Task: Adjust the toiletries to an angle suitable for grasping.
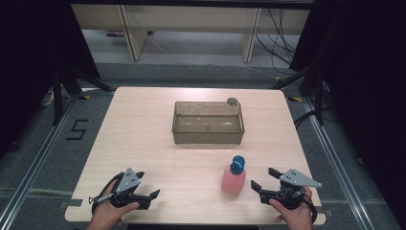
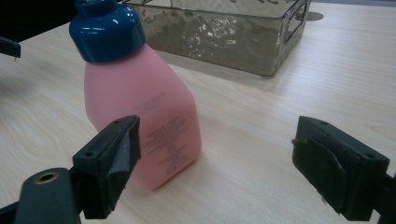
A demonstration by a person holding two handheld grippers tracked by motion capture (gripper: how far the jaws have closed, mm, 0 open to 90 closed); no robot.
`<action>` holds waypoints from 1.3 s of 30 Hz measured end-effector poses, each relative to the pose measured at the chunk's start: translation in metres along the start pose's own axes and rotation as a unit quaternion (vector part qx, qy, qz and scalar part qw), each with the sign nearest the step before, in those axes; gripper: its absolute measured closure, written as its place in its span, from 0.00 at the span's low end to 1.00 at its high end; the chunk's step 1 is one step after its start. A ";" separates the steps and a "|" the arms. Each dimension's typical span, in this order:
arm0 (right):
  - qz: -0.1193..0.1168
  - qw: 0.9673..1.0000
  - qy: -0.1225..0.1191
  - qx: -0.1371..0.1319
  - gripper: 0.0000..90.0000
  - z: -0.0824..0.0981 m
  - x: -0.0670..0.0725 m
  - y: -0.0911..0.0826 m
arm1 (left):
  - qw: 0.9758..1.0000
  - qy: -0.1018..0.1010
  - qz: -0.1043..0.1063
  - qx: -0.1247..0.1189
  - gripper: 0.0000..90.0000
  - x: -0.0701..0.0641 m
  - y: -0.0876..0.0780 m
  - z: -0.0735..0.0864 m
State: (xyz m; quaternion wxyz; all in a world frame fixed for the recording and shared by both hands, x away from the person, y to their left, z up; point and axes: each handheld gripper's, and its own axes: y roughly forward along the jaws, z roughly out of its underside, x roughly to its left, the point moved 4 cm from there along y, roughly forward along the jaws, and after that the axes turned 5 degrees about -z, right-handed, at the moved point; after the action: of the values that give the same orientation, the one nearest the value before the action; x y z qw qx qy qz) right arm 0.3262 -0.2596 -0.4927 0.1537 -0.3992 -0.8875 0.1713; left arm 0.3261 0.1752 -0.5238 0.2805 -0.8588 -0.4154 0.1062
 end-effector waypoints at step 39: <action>-0.060 0.997 -0.029 -0.031 0.25 -0.023 0.034 0.006 | 1.000 0.005 0.004 -0.007 0.16 -0.001 -0.002 -0.002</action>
State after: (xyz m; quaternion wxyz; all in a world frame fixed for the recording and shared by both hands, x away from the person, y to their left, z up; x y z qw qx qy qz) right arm 0.3183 -0.2259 -0.4705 0.1249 -0.3448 -0.9189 0.1454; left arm 0.3254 0.1743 -0.5208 0.2760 -0.8627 -0.4116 0.1003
